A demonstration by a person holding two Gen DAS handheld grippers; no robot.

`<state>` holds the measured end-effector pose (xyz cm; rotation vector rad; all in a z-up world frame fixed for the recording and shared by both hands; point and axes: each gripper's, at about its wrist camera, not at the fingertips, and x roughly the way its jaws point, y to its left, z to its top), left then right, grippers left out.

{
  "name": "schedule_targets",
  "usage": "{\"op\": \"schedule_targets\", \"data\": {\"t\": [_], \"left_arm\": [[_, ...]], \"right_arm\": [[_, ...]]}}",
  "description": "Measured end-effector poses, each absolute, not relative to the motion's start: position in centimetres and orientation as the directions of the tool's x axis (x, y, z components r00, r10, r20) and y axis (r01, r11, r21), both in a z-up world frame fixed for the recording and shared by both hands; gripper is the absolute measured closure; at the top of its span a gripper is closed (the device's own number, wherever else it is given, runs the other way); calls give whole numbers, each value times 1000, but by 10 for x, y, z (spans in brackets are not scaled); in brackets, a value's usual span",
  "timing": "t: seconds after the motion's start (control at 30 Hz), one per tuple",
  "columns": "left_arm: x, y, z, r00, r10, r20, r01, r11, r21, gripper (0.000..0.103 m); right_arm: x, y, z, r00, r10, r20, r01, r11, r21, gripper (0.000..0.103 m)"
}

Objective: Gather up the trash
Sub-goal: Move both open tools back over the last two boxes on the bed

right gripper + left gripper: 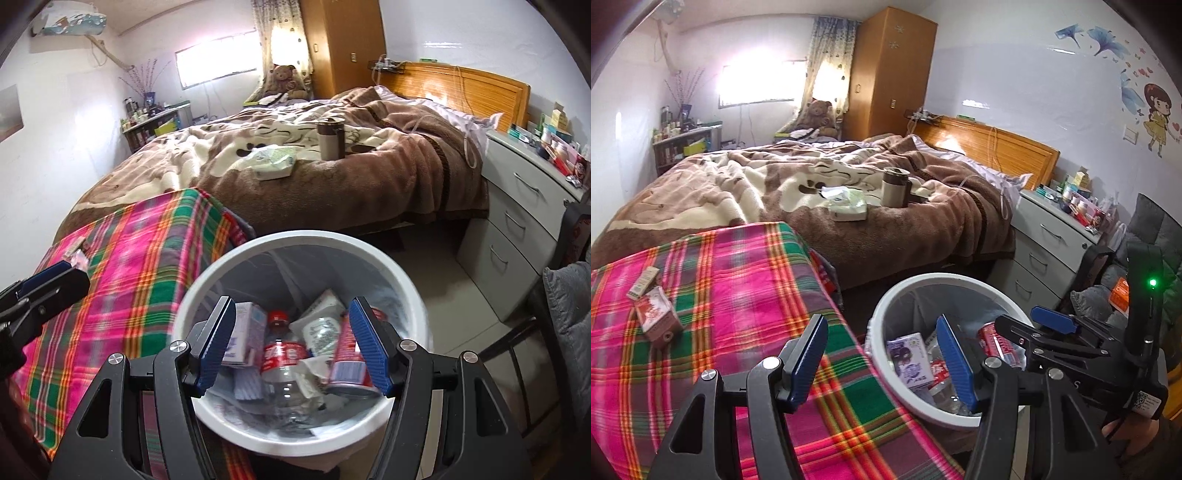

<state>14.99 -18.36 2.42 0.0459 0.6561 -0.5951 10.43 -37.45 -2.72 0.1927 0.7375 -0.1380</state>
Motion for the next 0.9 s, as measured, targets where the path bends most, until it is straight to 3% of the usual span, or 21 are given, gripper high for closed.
{"op": "schedule_targets", "data": {"t": [0.9], "left_arm": [[178,-44,28,761,-307,-571,295,948,-117,42]], "right_arm": [[145,-257,-23,740,139,-658,-58,988,143,37]]}}
